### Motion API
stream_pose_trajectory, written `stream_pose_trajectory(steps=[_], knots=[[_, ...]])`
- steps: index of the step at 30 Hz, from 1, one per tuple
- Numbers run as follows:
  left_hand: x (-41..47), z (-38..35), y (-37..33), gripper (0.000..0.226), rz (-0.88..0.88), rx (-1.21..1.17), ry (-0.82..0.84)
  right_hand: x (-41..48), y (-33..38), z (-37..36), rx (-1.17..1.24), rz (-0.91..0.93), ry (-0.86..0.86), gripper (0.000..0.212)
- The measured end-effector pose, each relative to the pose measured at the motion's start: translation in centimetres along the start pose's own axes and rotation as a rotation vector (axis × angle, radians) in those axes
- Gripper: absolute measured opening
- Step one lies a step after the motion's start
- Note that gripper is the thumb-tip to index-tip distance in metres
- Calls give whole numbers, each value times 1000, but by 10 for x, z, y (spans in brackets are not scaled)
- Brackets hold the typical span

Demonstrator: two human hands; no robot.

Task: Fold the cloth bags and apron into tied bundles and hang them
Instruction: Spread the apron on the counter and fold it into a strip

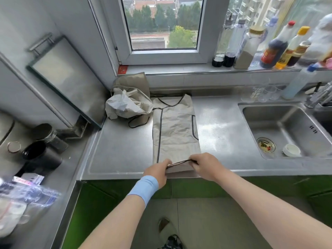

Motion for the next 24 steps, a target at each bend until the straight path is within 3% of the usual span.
stream_pose_trajectory(steps=[4, 6, 9, 12, 15, 19, 22, 24], knots=[[0, 28, -7, 36, -4, 41, 259, -3, -1, 33, 142, -58, 45, 28], [3, 46, -12, 28, -29, 51, 273, -1, -4, 47, 201, -103, 43, 27], [20, 83, -11, 13, -32, 33, 79, 11, -10, 66, 77, -157, -76, 18], [46, 111, -9, 21, -4, 52, -135, 35, -8, 82, -26, -189, -227, 13], [70, 127, -7, 24, 35, 131, -373, 67, -10, 90, 81, -248, -302, 23], [95, 124, -1, 39, -62, 242, -671, 123, -17, 84, 256, -280, -306, 21], [114, 97, 2, 46, -235, 185, -674, 162, -23, 70, 333, -320, -295, 21], [131, 71, 4, 47, -316, 176, -460, 175, -24, 56, 299, -333, -273, 36]])
Point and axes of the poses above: each hand's wrist, its own x-axis towards the middle knuckle, its own z-axis out of the back of the hand, y = z × x, the point moved 6 cm from there along x, towards the middle knuckle, and after that the axes turned 13 degrees about -z, right-handed, at the moved point
